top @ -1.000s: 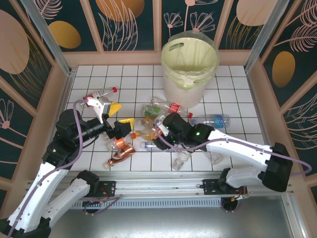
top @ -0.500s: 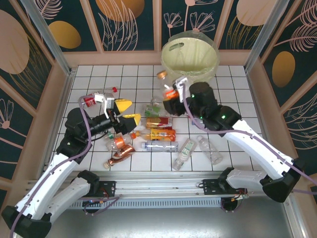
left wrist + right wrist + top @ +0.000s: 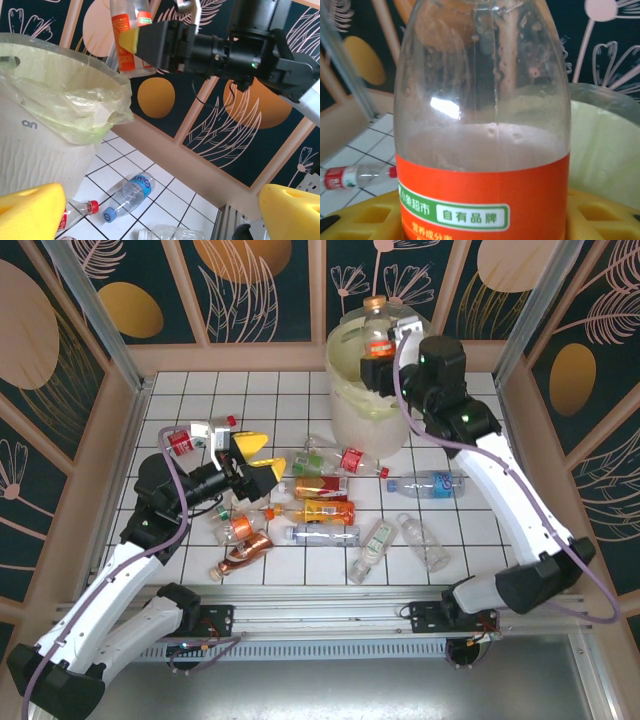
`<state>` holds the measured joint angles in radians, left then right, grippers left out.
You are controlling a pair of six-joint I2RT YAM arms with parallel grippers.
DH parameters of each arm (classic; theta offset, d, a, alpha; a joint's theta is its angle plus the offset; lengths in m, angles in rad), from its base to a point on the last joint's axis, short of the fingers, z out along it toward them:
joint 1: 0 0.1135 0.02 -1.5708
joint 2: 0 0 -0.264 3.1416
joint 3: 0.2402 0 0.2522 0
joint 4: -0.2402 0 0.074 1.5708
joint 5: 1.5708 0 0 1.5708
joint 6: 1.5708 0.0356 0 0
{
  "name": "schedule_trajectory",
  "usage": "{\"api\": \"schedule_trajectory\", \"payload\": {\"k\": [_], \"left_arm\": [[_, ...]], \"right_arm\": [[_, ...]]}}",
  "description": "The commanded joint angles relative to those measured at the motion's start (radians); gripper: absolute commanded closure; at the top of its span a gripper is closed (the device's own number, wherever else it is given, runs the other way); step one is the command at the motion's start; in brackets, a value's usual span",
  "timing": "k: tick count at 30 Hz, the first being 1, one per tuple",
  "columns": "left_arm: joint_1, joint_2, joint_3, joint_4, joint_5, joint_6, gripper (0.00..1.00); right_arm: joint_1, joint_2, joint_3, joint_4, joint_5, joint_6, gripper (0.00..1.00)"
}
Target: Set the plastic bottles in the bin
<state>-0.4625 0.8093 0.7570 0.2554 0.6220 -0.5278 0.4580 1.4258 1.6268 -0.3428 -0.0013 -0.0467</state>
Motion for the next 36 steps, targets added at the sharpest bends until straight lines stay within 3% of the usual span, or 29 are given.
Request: {"api": "schedule_trajectory", "payload": {"k": [1, 9, 18, 31, 36], "left_arm": [[-0.004, 0.009, 0.023, -0.053, -0.036, 0.033, 0.02], [-0.004, 0.004, 0.066, -0.229, -0.082, 0.135, 0.02], [-0.004, 0.014, 0.097, -0.395, -0.148, 0.211, 0.01], [-0.004, 0.008, 0.082, -0.548, -0.245, 0.244, 0.01], [-0.004, -0.013, 0.07, -0.522, -0.211, 0.238, 0.02]], "right_arm": [[-0.057, 0.066, 0.111, -0.029, -0.021, 0.004, 0.43], [-0.151, 0.261, 0.309, -0.171, -0.037, 0.045, 0.43], [-0.182, 0.433, 0.456, -0.326, -0.046, 0.051, 0.41], [-0.186, 0.478, 0.424, -0.373, -0.093, 0.041, 0.34], [-0.186, 0.482, 0.418, -0.372, -0.097, 0.041, 0.33]]}}
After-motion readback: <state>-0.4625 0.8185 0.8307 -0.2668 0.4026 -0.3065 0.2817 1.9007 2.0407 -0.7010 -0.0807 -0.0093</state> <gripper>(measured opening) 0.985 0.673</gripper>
